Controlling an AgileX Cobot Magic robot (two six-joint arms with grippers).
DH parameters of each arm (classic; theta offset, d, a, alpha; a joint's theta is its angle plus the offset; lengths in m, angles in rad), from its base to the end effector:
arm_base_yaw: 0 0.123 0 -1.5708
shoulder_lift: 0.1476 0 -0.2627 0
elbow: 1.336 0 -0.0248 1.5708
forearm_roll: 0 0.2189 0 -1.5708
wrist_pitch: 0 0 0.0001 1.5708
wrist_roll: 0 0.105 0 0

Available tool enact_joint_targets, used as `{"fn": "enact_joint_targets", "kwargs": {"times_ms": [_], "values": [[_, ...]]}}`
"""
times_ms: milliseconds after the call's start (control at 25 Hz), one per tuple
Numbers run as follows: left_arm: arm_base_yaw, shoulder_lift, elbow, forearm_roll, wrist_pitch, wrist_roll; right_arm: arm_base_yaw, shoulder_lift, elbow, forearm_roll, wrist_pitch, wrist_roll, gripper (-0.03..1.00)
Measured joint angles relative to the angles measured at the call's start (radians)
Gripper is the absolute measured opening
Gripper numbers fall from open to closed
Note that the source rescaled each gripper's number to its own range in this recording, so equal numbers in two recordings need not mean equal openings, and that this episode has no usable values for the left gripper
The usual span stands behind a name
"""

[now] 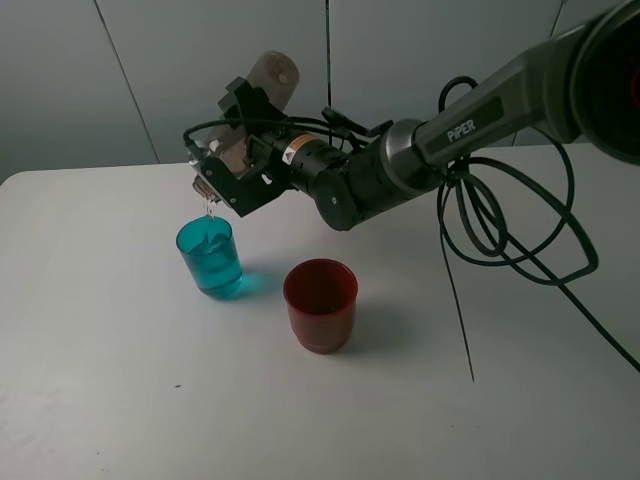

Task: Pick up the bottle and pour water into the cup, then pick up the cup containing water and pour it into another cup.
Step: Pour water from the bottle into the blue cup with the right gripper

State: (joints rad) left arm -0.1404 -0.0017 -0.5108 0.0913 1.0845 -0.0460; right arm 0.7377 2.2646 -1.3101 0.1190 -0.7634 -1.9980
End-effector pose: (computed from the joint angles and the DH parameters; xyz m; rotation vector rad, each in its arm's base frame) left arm 0.0006 0.0085 0.2565 0.0906 2.0502 -0.0064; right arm 0.3465 0.3033 0.1359 -1.6989 0.4939 -0.9399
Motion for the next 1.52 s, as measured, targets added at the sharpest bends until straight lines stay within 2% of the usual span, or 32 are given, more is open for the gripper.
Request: {"fn": "enact_joint_targets", "kwargs": {"times_ms": [440,1200,1520], "values": [[0.000,0.000,0.000,0.000,0.000,0.000,0.000,0.000,0.000,0.000,-0.031,-0.022,0.00],[0.000,0.000,0.000,0.000,0.000,-0.002,0.017,-0.006,0.009,-0.025,-0.033,-0.027,0.00],[0.000,0.000,0.000,0.000,0.000,-0.002,0.017,-0.028,0.009,-0.010,0.016,0.038,0.00]]}}
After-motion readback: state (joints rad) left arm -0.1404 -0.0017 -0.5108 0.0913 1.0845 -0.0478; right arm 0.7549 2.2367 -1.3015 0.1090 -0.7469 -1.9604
